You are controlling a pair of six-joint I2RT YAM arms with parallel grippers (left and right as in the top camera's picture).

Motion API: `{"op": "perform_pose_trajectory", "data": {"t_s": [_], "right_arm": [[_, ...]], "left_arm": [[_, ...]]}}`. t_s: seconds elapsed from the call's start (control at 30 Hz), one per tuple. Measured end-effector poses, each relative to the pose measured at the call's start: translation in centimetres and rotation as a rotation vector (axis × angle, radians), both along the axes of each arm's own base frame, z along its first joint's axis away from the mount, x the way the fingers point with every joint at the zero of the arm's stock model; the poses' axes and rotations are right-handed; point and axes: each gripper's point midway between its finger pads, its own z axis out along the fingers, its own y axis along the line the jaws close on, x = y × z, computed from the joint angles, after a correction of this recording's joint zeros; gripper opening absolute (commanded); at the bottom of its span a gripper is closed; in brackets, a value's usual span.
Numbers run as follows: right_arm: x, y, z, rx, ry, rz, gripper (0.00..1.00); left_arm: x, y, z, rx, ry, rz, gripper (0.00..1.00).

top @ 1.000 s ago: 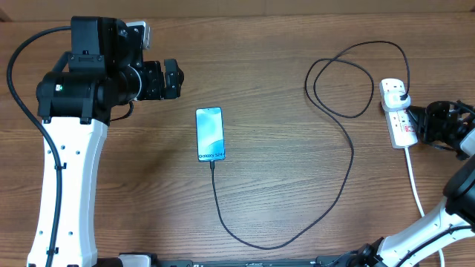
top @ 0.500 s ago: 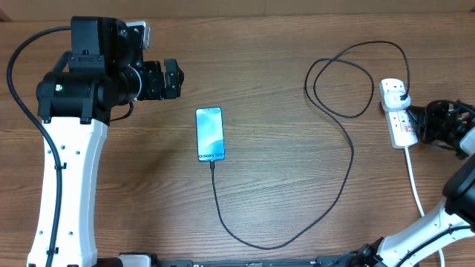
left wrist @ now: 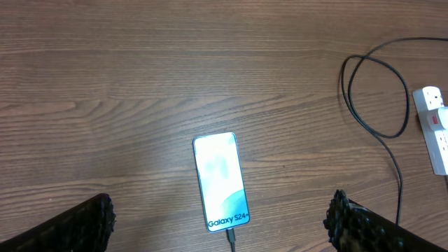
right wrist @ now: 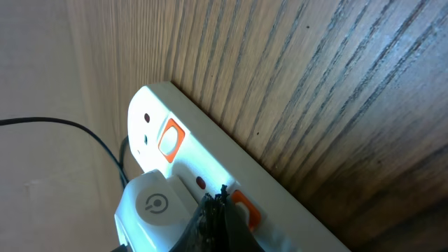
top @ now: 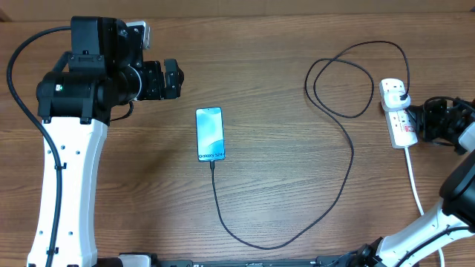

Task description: Plug charger to phone and switch on socket

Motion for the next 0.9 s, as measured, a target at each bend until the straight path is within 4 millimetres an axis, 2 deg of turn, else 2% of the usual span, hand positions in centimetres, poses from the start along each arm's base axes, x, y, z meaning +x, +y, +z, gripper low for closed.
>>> {"op": "perform_pose_trajectory", "data": {"t_s": [0.37, 0.57, 0.7, 0.9], "right_arm": [[-0.1, 0.1, 0.0, -0.022, 0.023, 0.007, 0.04], [-0.5, 1.0, 0.2, 0.003, 0.043, 0.024, 0.04], [-0.8, 2.6, 0.2, 0.045, 0.051, 0.057, 0.04], [-0.9, 2.7, 0.3, 0.045, 0.054, 0.056, 0.04]], "left_arm": [[0.0, 0.0, 0.0, 0.0, 0.0, 0.0, 1.0], [0.0, 0.0, 0.0, 0.0, 0.0, 0.0, 1.0], [0.0, 0.0, 0.0, 0.0, 0.0, 0.0, 1.0], [0.0, 0.0, 0.0, 0.0, 0.0, 0.0, 1.0]]}}
